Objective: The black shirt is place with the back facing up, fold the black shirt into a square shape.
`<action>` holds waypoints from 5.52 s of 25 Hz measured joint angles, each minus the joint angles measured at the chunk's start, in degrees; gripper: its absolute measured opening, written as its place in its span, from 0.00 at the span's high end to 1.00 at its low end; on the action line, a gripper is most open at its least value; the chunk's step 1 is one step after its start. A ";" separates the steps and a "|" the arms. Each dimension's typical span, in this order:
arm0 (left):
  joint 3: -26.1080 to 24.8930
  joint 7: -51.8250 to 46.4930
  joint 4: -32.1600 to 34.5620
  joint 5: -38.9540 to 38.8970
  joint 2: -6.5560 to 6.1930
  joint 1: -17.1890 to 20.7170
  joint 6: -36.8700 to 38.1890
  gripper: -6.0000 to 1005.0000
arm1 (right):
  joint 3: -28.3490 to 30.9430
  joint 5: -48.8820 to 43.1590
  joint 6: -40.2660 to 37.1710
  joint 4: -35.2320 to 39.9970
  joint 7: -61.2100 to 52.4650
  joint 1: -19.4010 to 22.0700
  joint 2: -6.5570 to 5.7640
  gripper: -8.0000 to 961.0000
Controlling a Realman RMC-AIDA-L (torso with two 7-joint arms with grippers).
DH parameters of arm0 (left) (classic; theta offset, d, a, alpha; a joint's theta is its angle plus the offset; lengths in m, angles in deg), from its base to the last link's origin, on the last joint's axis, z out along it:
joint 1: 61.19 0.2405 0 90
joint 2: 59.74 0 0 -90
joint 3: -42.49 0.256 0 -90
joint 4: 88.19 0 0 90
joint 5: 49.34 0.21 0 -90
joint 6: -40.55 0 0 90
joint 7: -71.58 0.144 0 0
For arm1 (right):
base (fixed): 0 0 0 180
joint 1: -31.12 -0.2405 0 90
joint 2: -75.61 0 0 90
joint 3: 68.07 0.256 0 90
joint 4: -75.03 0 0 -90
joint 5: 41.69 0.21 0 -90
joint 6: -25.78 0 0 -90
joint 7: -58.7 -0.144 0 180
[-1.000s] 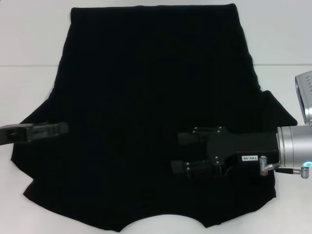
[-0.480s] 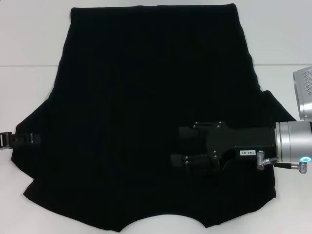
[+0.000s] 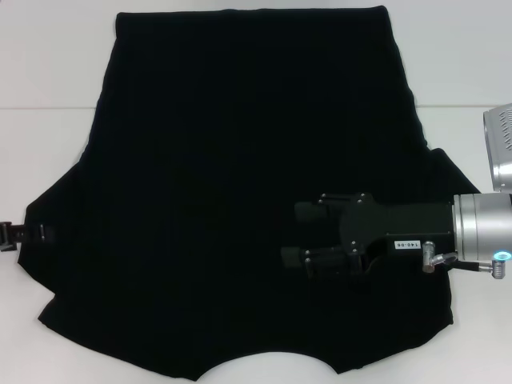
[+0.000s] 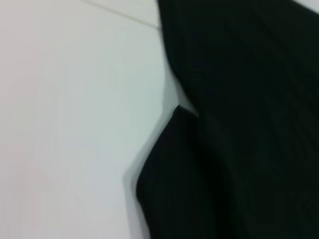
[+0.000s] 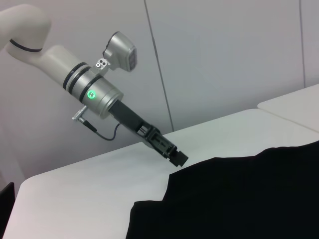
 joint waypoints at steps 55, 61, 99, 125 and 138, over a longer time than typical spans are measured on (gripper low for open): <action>7.02 0.16 -0.68 3.27 0.74 -0.65 -4.06 0.78 | 0.08 0.86 0.01 0.00 0.11 0.46 0.07 0.08; 7.33 0.18 -0.88 3.27 0.86 -0.64 -5.54 0.92 | 0.08 1.20 0.01 0.09 0.11 0.81 0.00 0.08; -0.78 0.68 4.50 2.82 0.41 3.31 -2.45 0.99 | 0.69 2.80 0.99 -1.38 1.61 0.45 0.37 0.08; -3.52 2.28 5.31 -0.42 0.10 4.35 4.32 0.99 | 0.67 2.88 1.42 -1.85 1.67 0.18 0.35 0.08; -3.00 3.14 3.73 -5.31 0.03 3.41 5.74 0.99 | 0.55 2.87 2.03 -1.95 1.73 0.51 0.34 0.08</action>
